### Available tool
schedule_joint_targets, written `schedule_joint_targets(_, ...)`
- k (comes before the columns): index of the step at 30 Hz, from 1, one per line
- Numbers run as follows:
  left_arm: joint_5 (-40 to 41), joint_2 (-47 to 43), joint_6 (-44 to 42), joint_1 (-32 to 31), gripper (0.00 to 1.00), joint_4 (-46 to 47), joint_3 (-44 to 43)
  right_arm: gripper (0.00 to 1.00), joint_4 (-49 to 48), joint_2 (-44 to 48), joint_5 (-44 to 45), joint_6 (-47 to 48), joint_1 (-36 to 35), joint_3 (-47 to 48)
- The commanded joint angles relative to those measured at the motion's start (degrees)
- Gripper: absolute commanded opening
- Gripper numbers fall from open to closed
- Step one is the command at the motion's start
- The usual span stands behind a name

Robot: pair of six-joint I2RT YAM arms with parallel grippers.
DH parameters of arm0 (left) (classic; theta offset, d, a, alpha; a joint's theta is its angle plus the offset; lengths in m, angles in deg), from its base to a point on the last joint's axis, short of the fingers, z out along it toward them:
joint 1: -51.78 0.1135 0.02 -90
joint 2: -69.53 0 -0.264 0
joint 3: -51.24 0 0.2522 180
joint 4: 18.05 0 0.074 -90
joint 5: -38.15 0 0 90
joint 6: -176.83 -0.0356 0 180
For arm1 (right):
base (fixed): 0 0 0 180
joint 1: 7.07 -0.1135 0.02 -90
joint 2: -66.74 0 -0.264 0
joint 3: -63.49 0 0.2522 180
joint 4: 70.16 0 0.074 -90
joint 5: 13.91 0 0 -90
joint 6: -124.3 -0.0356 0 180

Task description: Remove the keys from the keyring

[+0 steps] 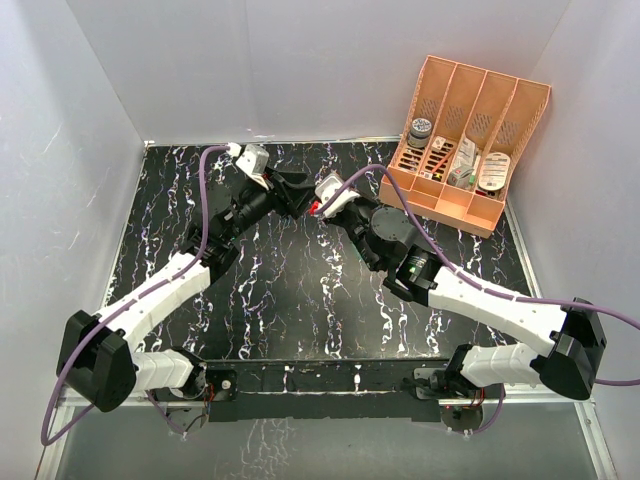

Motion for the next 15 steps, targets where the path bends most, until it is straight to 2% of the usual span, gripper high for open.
schedule_joint_targets(1,-0.28,0.07,2.82,-0.25,0.54,8.5,1.99,0.0,-4.39,2.01,-0.64,-2.22,-0.39,1.72)
schedule_joint_targets(8,-0.26,-0.34,3.04,-0.68,0.54,16.76,6.67,0.0,-2.32,-0.24,-0.04,-5.86,-0.59,4.94)
schedule_joint_targets(12,0.85,-0.6,1.56,-1.24,0.54,17.49,7.96,0.0,-2.33,-0.73,-0.81,-4.23,-0.97,5.43)
schedule_joint_targets(15,1.64,-0.88,0.55,-1.53,0.54,16.22,8.07,0.0,1.45,-1.72,-0.63,-1.35,-1.24,7.9)
